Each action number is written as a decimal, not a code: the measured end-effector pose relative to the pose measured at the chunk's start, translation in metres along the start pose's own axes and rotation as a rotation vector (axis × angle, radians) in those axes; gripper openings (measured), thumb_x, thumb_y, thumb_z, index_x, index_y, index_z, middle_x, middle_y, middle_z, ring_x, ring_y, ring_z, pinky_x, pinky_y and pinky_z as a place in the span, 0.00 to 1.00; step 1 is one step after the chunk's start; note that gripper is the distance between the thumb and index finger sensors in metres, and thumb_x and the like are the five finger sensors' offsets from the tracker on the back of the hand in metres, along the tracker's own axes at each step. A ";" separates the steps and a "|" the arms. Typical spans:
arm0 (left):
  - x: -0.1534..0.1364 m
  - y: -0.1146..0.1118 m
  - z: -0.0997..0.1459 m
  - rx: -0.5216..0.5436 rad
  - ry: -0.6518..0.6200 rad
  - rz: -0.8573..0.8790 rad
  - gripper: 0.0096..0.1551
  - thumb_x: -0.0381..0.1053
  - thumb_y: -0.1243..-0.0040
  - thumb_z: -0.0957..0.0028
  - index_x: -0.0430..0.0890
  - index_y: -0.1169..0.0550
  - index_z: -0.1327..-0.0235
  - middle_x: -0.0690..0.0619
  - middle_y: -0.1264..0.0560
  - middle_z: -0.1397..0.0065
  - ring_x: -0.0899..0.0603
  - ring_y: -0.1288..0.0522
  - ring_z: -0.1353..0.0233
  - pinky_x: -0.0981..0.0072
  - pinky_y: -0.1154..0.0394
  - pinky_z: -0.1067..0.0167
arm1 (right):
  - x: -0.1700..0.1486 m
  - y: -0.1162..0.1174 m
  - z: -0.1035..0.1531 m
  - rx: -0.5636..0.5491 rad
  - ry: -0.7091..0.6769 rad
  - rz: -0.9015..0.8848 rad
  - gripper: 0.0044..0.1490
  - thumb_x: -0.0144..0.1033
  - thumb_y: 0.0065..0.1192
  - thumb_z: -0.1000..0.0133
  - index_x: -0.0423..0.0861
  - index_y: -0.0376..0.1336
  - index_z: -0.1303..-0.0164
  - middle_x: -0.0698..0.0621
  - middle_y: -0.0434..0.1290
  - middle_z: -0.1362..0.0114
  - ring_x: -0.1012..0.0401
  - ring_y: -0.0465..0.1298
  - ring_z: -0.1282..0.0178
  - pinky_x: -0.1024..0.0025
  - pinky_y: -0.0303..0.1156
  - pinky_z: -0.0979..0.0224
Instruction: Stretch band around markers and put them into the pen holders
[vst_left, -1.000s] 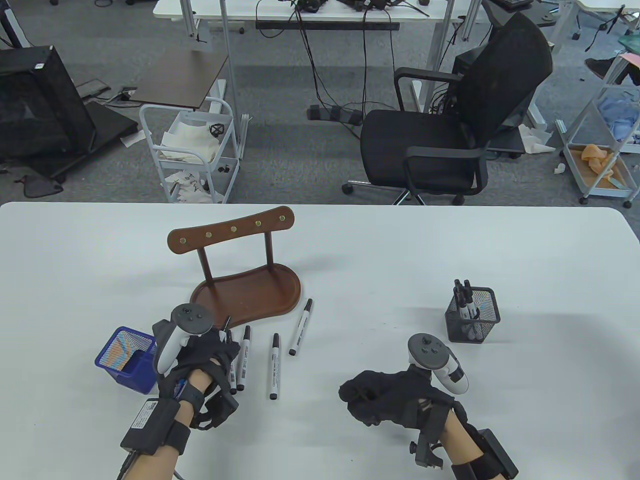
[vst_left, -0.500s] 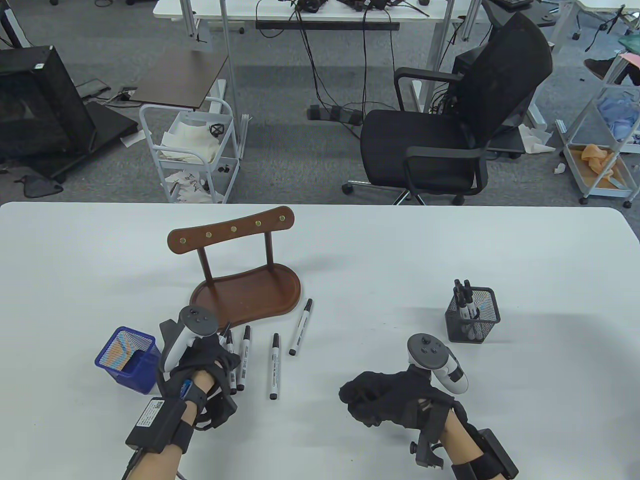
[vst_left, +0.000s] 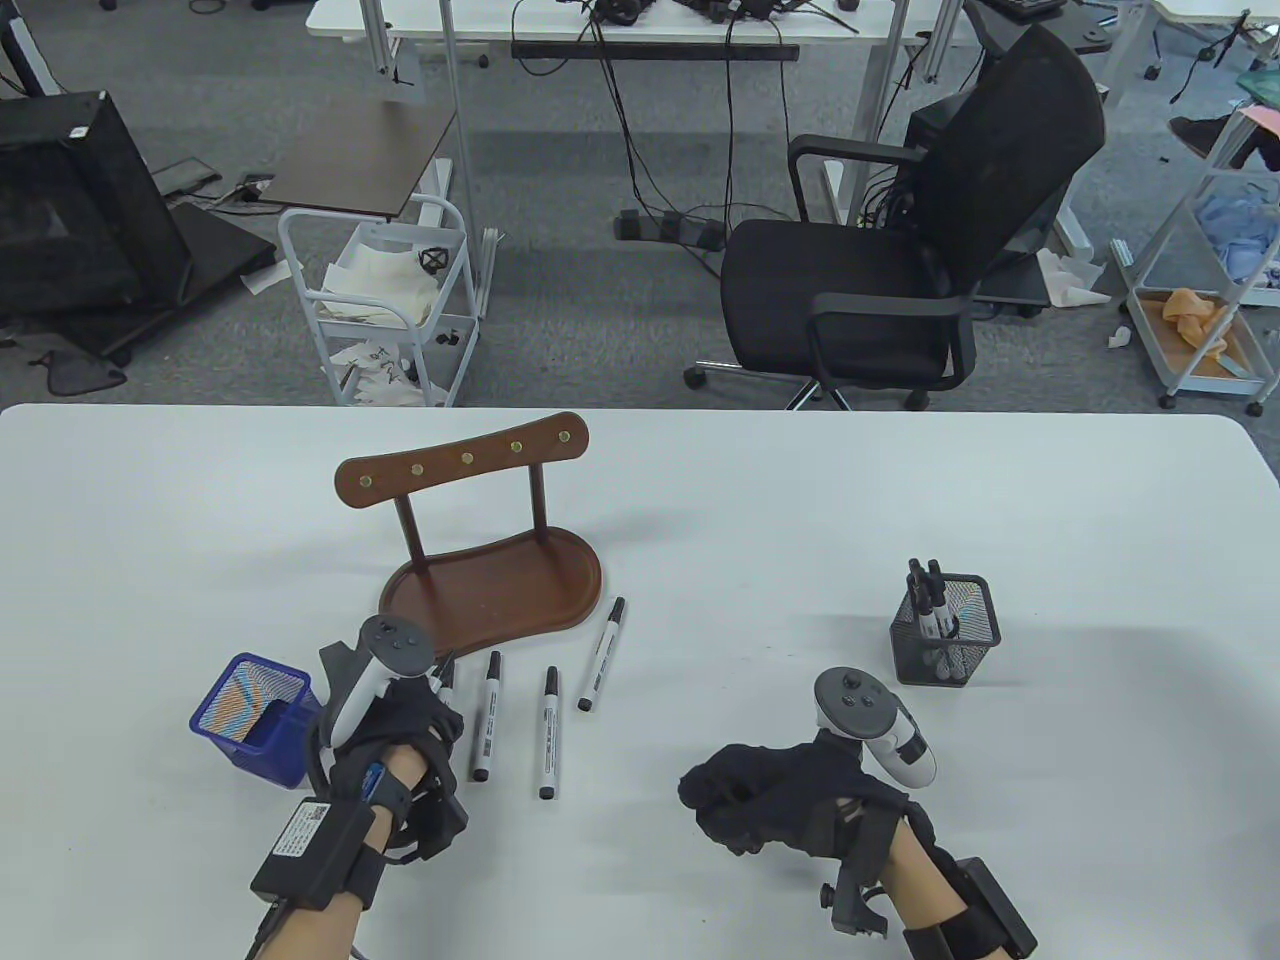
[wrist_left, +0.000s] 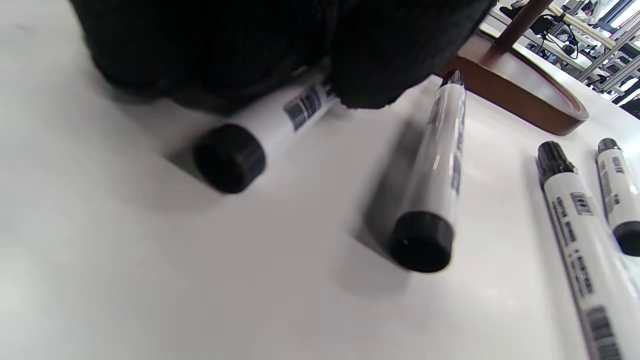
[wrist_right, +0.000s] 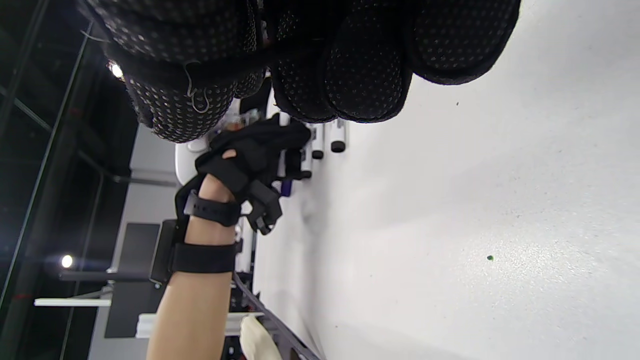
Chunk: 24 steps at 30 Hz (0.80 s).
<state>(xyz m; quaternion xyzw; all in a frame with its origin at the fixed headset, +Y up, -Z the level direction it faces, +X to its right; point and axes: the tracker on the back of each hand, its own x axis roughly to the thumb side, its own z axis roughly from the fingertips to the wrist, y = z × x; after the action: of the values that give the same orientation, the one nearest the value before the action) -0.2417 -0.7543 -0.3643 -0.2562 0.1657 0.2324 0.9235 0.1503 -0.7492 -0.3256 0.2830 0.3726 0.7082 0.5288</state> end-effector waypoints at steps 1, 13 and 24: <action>0.000 0.001 0.000 0.004 0.009 -0.018 0.33 0.45 0.34 0.39 0.33 0.34 0.28 0.38 0.29 0.38 0.42 0.21 0.50 0.43 0.21 0.49 | 0.000 0.000 0.000 0.000 0.003 0.001 0.32 0.44 0.76 0.47 0.56 0.67 0.33 0.48 0.80 0.37 0.51 0.80 0.44 0.48 0.75 0.37; 0.003 0.003 -0.003 -0.002 0.010 -0.130 0.29 0.49 0.36 0.39 0.34 0.32 0.34 0.38 0.28 0.40 0.41 0.21 0.50 0.41 0.23 0.49 | 0.000 -0.001 0.001 -0.007 0.009 0.002 0.32 0.44 0.77 0.48 0.56 0.67 0.33 0.48 0.80 0.37 0.51 0.80 0.45 0.48 0.75 0.37; 0.000 0.011 0.020 -0.111 -0.159 0.078 0.25 0.46 0.47 0.35 0.34 0.35 0.33 0.32 0.35 0.32 0.36 0.25 0.43 0.39 0.25 0.44 | 0.000 -0.001 0.001 -0.005 0.009 0.000 0.32 0.44 0.76 0.48 0.56 0.67 0.33 0.48 0.80 0.37 0.51 0.80 0.45 0.48 0.75 0.38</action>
<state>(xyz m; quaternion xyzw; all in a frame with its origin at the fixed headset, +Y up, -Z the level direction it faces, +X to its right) -0.2437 -0.7351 -0.3520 -0.2808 0.0886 0.2967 0.9084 0.1518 -0.7486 -0.3263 0.2786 0.3731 0.7104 0.5277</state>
